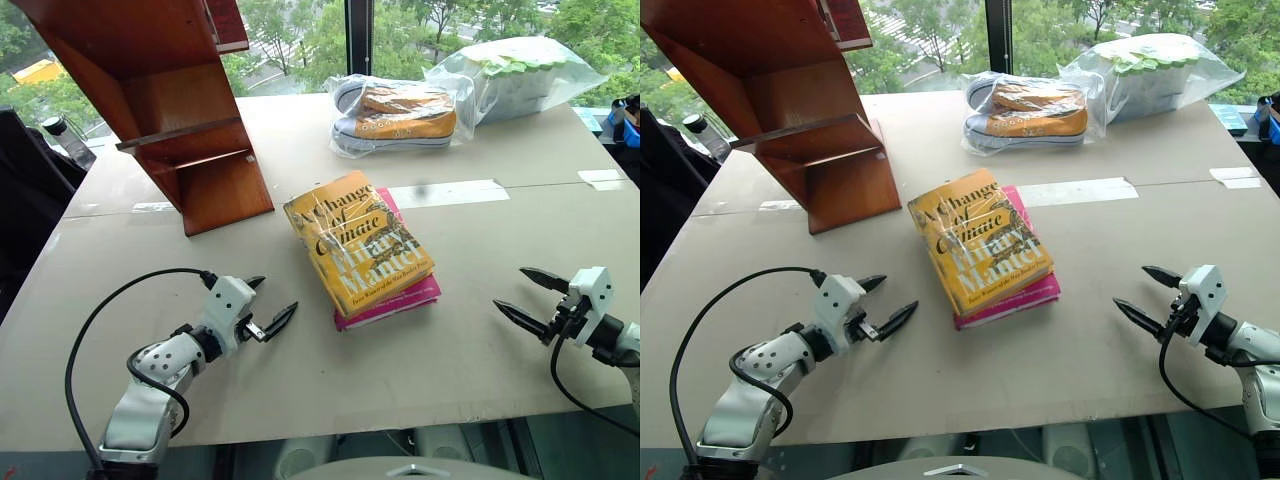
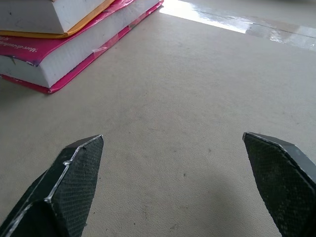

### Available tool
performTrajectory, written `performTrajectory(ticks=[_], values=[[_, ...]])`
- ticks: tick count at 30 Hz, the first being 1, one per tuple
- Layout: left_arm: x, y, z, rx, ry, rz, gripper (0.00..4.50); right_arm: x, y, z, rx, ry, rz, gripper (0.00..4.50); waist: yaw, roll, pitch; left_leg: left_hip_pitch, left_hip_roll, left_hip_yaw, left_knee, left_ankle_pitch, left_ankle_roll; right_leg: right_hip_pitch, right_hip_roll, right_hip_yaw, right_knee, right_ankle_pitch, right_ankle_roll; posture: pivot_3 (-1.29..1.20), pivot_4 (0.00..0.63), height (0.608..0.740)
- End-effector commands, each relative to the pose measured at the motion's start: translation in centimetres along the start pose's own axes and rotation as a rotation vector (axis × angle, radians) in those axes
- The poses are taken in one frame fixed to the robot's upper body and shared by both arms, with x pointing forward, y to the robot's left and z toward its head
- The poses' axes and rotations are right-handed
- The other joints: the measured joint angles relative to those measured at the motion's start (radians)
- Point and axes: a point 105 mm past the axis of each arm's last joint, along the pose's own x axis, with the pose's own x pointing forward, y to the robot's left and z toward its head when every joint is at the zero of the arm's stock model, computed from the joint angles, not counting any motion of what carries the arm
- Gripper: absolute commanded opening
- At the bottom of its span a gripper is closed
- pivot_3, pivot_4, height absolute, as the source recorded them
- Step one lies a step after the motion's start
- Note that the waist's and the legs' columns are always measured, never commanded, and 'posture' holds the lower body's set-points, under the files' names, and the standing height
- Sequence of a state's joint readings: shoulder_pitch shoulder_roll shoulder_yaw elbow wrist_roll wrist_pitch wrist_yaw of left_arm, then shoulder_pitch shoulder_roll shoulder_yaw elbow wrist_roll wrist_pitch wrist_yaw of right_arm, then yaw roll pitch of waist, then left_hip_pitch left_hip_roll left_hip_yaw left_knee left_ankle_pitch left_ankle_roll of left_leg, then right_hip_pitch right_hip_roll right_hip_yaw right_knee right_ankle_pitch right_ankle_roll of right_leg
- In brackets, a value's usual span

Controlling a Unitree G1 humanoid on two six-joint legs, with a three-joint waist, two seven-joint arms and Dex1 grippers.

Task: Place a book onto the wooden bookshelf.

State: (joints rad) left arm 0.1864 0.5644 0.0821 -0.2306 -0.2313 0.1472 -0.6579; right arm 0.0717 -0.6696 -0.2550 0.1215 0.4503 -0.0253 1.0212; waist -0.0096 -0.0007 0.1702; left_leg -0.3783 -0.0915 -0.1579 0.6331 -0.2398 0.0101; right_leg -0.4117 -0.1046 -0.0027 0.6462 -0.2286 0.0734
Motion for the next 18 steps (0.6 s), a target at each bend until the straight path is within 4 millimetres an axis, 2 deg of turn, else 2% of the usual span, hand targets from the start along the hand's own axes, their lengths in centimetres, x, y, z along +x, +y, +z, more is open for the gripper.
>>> performTrajectory(ticks=[1, 7, 18], values=[[-1.0, 0.4, -0.3, -0.014, 0.021, 0.029, 4.45, 0.2, -0.3, 1.2, -0.04, -0.021, 0.014, 4.5, 0.0, 0.0, 0.0, 0.0, 0.0, 0.0, 0.0, 0.0, 0.0, 0.0, 0.0, 0.0, 0.0, 0.0, 0.0, 0.0, 0.15, 0.74], [-2.0, 0.6, -0.1, -0.012, 0.024, 0.049, 4.45, 1.3, -0.1, 0.7, -0.031, 0.005, 0.037, 4.5, 0.003, -0.001, 0.001, 0.0, 0.001, 0.001, 0.0, 0.0, 0.0, -0.001, 0.0, 0.0, 0.0, 0.0, 0.0, 0.0, 0.15, 0.74], [-1.9, 1.2, 0.4, 0.0, 0.009, 0.066, 4.45, 2.0, -0.8, 0.8, -0.036, 0.01, 0.02, 4.5, 0.021, -0.001, 0.001, -0.001, 0.001, 0.001, 0.0, 0.0, 0.0, -0.001, 0.0, 0.0, -0.001, 0.001, 0.0, 0.0, 0.15, 0.74]])
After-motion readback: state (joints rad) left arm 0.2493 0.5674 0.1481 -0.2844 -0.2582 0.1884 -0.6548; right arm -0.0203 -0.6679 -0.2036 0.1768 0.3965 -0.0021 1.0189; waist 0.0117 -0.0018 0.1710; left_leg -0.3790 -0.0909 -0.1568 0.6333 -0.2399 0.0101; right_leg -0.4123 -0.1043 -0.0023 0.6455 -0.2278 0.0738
